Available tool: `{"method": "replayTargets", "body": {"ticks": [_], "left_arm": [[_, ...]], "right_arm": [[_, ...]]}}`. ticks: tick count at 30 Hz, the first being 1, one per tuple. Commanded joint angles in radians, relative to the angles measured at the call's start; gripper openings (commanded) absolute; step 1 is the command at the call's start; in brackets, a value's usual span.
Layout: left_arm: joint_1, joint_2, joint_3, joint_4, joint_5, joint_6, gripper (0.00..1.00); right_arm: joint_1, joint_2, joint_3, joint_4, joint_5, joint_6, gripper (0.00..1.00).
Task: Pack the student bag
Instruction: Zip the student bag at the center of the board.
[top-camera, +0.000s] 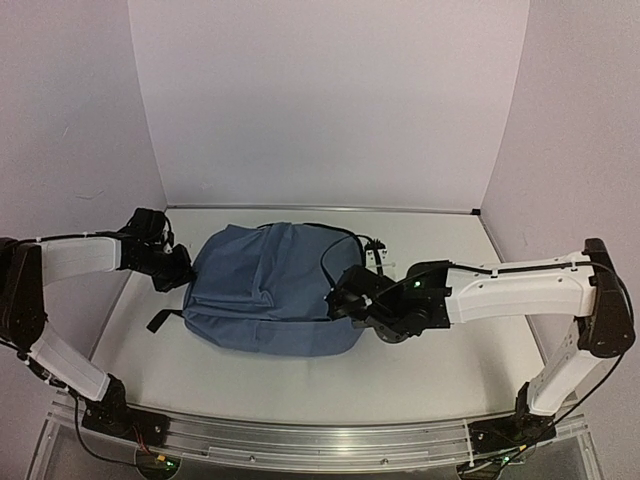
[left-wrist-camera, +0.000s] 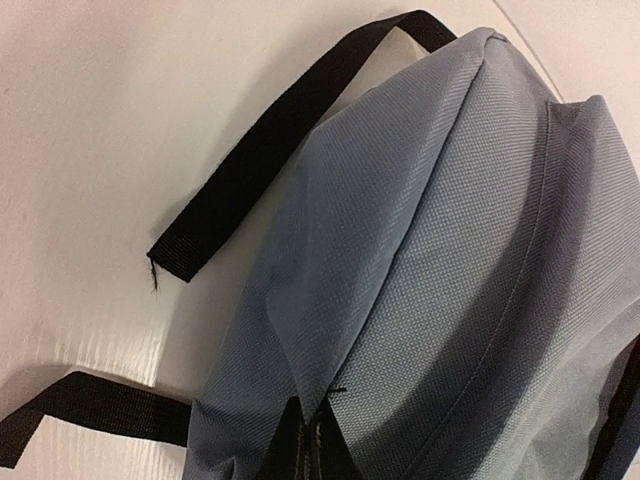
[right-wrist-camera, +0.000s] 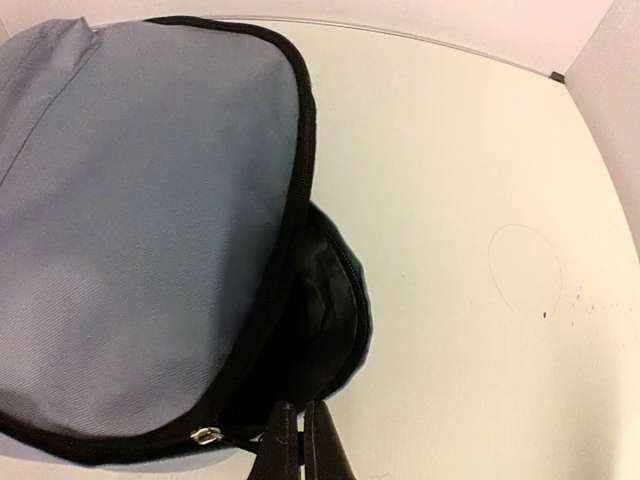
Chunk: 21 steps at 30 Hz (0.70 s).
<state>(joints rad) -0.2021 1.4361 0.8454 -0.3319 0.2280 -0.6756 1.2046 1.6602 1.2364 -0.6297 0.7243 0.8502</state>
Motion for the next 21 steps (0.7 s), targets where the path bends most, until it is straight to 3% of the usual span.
{"method": "replayTargets", "body": {"ticks": [1, 3, 7, 10, 16, 21], "left_arm": [[0.011, 0.037, 0.130, 0.118, 0.030, 0.073, 0.01], [0.011, 0.017, 0.139, 0.094, 0.020, 0.078, 0.16], [0.010, -0.095, 0.076, 0.031, -0.038, 0.032, 0.60], [0.011, -0.209, -0.007, -0.058, -0.099, -0.035, 0.76], [0.004, -0.456, -0.261, -0.088, 0.038, -0.242, 0.79], [-0.018, -0.613, -0.436, 0.017, 0.165, -0.390, 0.68]], "right_arm": [[0.002, -0.048, -0.009, 0.063, -0.025, -0.055, 0.00], [0.002, -0.055, -0.022, 0.127, -0.091, -0.075, 0.00], [0.002, -0.057, -0.042, 0.238, -0.200, -0.094, 0.00], [0.003, -0.045, -0.042, 0.275, -0.232, -0.098, 0.00], [0.002, -0.024, -0.022, 0.295, -0.247, -0.118, 0.00], [0.003, -0.006, -0.014, 0.307, -0.258, -0.125, 0.00]]}}
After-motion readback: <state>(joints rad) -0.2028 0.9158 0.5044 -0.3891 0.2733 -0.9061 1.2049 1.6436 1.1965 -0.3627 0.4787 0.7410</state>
